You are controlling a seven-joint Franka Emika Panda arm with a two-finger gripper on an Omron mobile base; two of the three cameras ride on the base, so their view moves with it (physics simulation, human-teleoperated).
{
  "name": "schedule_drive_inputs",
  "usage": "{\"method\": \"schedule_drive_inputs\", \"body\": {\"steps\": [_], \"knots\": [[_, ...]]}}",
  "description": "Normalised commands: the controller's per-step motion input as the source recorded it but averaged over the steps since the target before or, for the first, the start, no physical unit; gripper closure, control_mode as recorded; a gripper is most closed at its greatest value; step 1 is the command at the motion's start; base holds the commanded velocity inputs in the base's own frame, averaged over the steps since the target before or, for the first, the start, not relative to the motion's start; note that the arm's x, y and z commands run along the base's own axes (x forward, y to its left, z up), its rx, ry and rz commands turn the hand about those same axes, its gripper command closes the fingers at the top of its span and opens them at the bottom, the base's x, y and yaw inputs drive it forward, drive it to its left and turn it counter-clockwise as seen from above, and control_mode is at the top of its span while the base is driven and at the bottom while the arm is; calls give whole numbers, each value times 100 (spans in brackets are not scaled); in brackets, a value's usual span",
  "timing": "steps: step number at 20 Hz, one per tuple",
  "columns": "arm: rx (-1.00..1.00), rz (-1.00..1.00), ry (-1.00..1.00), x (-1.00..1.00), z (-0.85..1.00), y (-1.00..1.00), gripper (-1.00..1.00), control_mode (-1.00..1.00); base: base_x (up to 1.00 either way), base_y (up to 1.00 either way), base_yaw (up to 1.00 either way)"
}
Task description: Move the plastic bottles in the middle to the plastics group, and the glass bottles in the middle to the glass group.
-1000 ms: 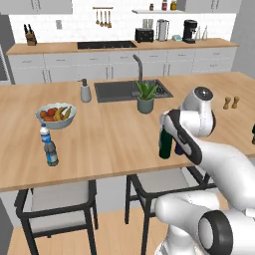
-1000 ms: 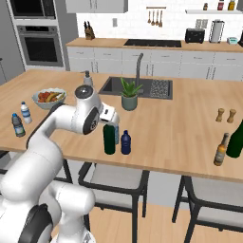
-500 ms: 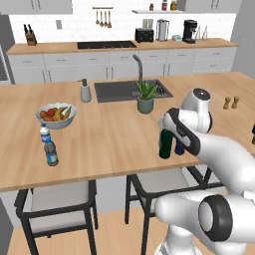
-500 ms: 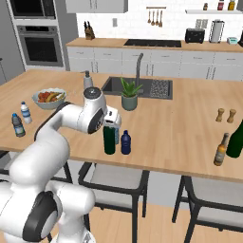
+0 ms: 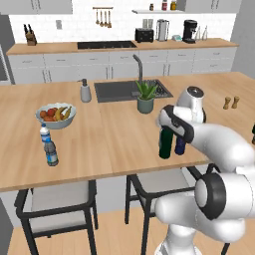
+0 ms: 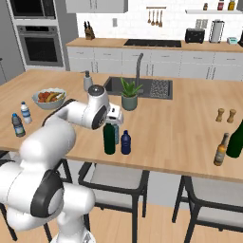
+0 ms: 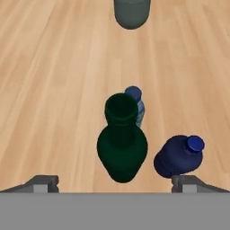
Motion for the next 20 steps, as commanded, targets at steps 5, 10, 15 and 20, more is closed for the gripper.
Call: {"method": "schedule_drive_inputs", "body": {"steps": [5,10,15,20], "knots": [[-3,0,6,22,-22,0,-100,-100,0,0,0],[0,0,6,10,-18,0,-100,-100,0,0,0],[0,0,1,10,-25,0,-100,-100,0,0,0],[0,0,0,8,-18,0,-100,-100,0,0,0]]}}
